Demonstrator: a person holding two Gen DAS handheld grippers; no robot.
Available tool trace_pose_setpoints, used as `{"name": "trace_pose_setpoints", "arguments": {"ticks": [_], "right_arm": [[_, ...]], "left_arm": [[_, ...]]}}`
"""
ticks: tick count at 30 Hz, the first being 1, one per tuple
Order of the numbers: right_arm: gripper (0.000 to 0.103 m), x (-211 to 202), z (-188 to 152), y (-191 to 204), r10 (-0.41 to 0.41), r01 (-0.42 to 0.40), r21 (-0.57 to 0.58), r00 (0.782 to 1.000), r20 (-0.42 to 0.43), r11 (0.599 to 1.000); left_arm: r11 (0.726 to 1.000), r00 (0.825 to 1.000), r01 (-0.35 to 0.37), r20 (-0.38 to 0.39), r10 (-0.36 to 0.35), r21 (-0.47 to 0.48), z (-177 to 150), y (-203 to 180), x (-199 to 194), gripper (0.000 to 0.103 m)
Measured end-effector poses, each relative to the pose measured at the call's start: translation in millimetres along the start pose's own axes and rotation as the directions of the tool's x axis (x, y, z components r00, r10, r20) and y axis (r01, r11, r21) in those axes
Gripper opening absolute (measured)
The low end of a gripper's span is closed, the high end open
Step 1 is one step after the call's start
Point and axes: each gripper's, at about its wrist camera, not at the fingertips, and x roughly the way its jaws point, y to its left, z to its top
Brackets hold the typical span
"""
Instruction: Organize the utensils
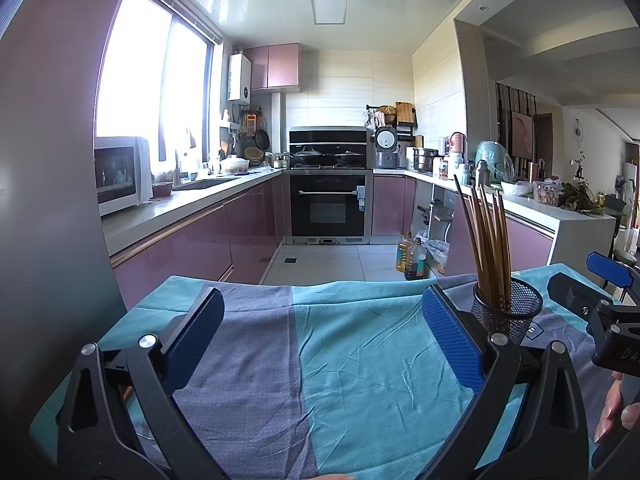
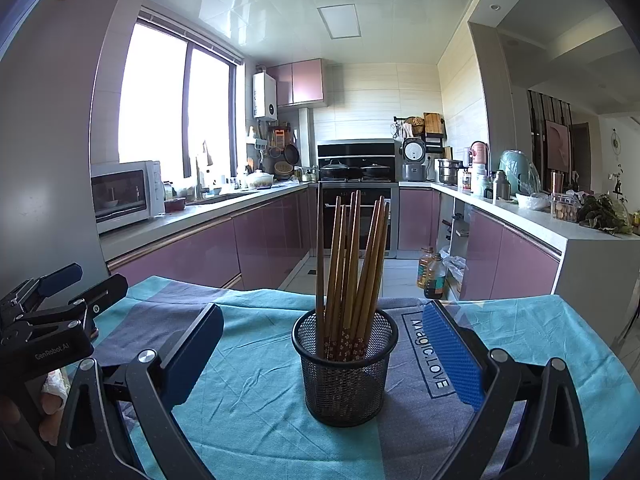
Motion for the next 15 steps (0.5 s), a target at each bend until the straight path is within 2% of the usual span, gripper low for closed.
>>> {"name": "trace_pose_setpoints", "arguments": {"ticks": [15], "right_arm": [[0.096,-0.7,2.3,-1.3,-0.007,0.007,0.005,1.000,0.001,1.000]], "left_arm": [[1.000,1.000,0.001,0.007,-0.001,-0.001,2.1,-1.4,0.3,0.097]]}}
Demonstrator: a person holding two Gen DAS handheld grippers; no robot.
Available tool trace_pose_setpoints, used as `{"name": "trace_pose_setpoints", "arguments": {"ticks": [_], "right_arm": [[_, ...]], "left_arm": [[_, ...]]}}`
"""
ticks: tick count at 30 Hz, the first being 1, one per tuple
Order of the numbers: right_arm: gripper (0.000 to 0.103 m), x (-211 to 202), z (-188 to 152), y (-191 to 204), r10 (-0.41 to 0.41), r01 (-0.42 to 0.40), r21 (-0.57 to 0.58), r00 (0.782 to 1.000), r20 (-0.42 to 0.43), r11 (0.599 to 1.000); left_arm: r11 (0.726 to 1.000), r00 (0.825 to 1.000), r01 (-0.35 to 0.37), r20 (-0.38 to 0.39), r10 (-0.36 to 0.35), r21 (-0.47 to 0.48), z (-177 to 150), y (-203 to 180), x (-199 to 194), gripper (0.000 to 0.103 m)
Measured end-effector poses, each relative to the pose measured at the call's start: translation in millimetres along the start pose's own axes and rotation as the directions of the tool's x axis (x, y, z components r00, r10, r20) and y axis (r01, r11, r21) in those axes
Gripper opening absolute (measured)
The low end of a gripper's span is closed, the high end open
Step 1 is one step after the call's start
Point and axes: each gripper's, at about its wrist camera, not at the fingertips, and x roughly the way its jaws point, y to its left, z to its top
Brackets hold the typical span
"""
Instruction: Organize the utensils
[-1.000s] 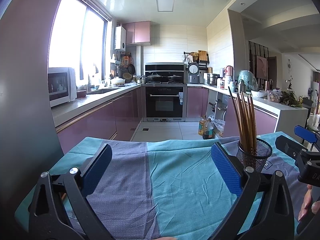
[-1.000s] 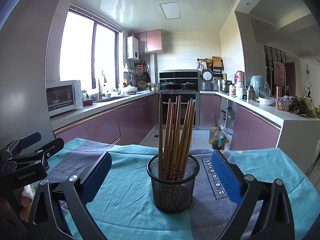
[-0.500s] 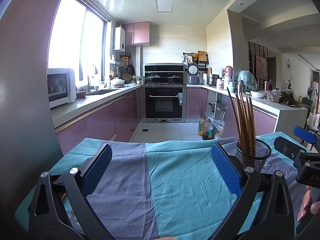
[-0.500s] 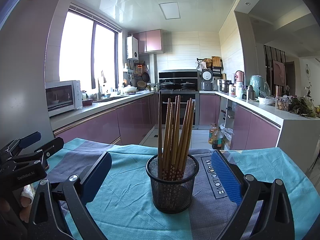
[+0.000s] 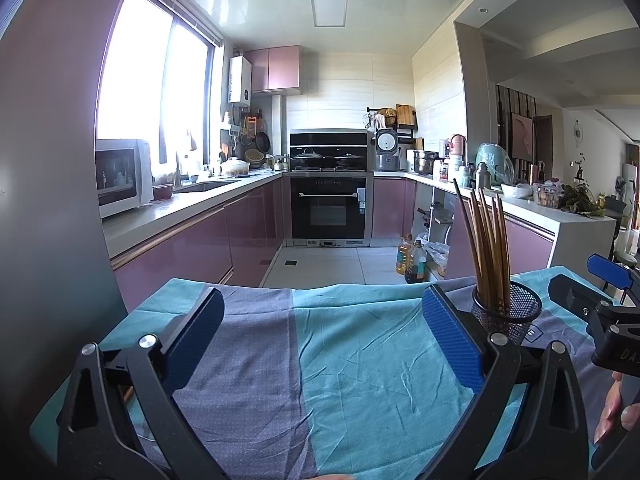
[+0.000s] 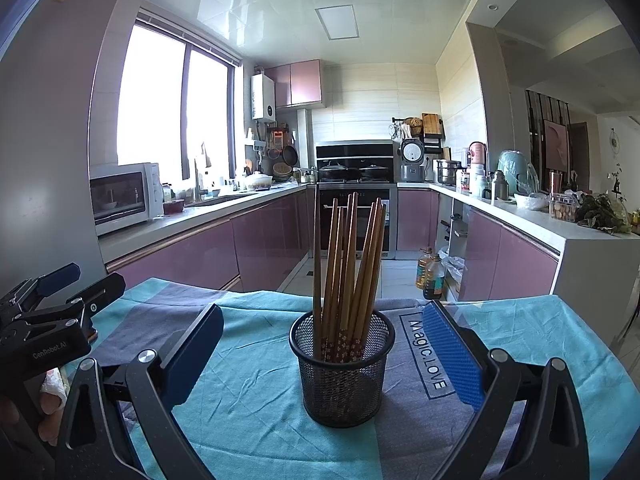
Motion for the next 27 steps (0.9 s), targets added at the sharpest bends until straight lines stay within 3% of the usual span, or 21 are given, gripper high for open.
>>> {"name": "trace_pose_setpoints", "arguments": {"ticks": [27], "right_arm": [[0.096,-1.5,2.0,-1.3,-0.002,0.002,0.003,1.000,0.009,1.000]], "left_arm": [[1.000,1.000,-0.006,0.013,0.006,0.006,5.5,-0.7,-1.7,0.097]]}}
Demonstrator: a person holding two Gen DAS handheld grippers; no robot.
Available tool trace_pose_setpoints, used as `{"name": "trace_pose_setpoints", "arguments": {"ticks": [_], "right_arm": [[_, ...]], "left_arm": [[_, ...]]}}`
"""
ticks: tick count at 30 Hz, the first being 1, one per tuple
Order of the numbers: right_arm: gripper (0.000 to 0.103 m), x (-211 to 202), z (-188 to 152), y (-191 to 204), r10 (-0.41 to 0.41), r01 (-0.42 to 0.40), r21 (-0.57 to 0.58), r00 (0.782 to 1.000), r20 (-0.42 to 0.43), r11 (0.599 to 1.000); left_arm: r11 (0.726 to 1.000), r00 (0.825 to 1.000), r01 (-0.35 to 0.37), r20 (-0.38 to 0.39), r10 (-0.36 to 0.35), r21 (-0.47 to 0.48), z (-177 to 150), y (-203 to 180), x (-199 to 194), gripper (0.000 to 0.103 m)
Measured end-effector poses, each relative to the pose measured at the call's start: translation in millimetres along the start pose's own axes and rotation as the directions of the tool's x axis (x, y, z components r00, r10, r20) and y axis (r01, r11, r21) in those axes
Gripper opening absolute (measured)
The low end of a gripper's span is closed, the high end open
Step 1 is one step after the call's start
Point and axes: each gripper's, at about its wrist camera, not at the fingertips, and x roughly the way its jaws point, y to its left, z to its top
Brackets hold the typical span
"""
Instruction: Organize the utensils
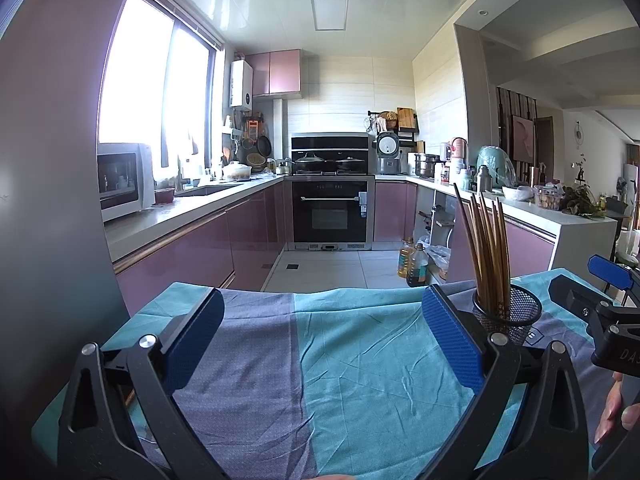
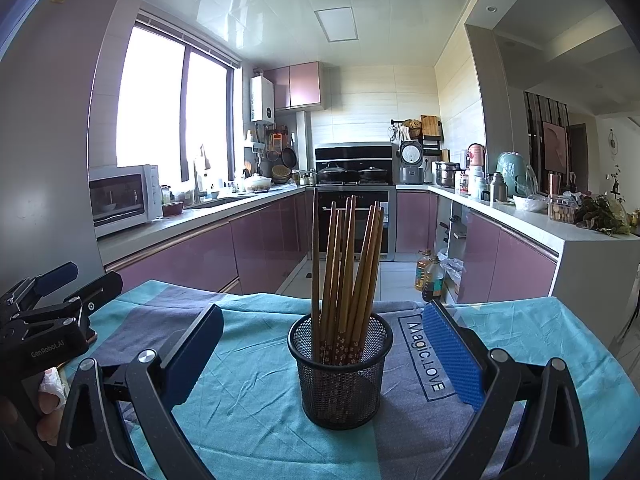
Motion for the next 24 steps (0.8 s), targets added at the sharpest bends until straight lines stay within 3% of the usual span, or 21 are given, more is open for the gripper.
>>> {"name": "trace_pose_setpoints", "arguments": {"ticks": [24], "right_arm": [[0.096,2.1,0.3,-0.3,-0.006,0.005,0.002,1.000,0.003,1.000]], "left_arm": [[1.000,1.000,-0.006,0.015,0.006,0.002,2.1,0.7,-1.3,0.097]]}}
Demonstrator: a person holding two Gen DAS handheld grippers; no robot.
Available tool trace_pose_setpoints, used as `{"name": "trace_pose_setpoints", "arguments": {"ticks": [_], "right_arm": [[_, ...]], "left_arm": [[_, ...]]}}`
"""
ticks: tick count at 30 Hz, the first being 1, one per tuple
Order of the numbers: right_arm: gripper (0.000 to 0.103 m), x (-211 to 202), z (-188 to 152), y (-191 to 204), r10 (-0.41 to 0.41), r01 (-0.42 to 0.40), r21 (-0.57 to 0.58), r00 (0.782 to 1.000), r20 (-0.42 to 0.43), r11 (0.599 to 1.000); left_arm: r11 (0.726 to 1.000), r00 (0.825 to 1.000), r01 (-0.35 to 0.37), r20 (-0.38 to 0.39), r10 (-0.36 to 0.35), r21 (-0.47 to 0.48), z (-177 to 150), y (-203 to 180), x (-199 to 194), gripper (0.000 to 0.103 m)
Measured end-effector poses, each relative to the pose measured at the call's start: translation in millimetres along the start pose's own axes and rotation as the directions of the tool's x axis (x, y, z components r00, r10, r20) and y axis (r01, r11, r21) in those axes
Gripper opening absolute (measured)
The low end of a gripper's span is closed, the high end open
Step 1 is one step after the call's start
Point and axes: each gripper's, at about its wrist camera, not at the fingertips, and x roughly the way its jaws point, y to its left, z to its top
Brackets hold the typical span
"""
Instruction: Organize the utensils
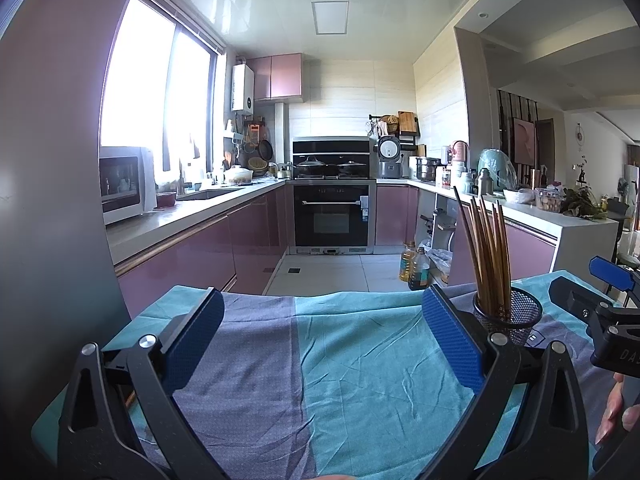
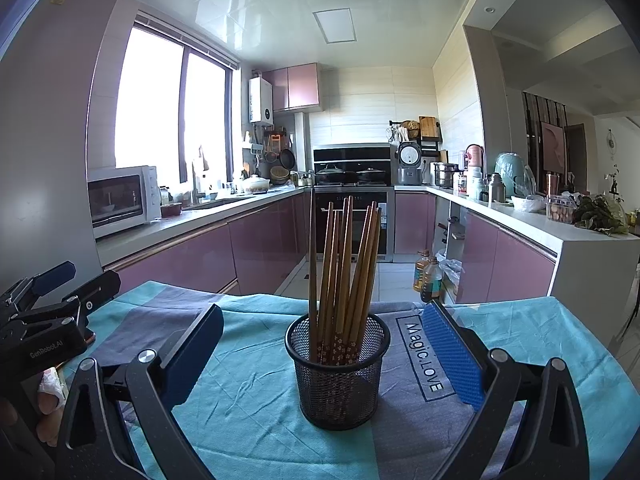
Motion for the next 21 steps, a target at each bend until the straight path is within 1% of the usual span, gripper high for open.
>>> {"name": "trace_pose_setpoints", "arguments": {"ticks": [21], "right_arm": [[0.096,-0.6,-2.5,0.0,-0.004,0.004,0.006,1.000,0.009,1.000]], "left_arm": [[1.000,1.000,-0.006,0.009,0.006,0.002,0.6,-0.6,-0.8,0.097]]}}
